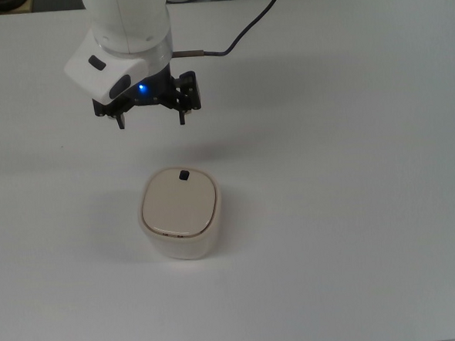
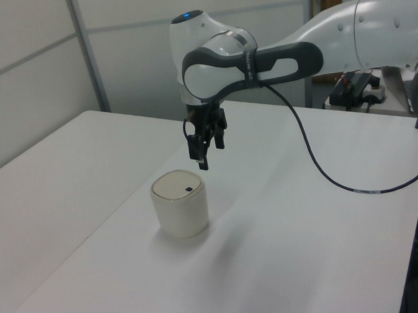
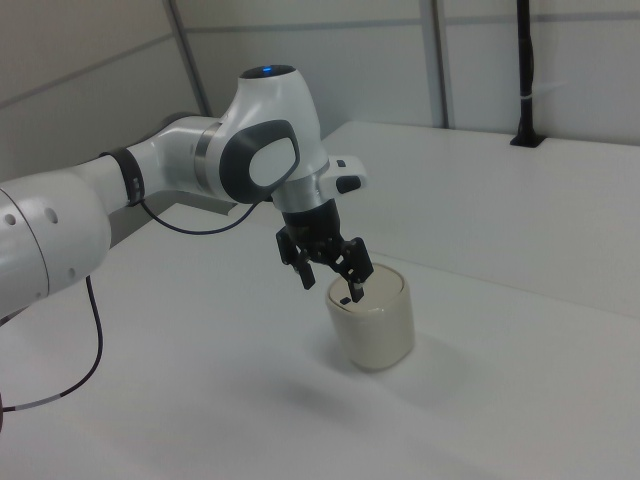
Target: Close the trash can
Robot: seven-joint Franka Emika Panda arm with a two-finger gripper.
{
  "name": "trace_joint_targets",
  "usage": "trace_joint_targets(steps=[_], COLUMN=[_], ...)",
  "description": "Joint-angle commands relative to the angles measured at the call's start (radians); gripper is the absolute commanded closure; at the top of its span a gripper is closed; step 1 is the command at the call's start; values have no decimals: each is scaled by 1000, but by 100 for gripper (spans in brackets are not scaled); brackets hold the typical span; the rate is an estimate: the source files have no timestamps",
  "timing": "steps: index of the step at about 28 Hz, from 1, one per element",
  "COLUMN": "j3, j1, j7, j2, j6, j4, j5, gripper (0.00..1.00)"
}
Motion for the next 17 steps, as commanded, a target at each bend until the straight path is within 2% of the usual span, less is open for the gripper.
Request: trace_joint_targets(steps=[1, 17], j3=[-3, -6], j1=[8, 7], j7=[-8, -10], j2=[-15, -15], j6=[-25, -25], j4=[-11, -11], j5=[-14, -25], gripper=[0, 0])
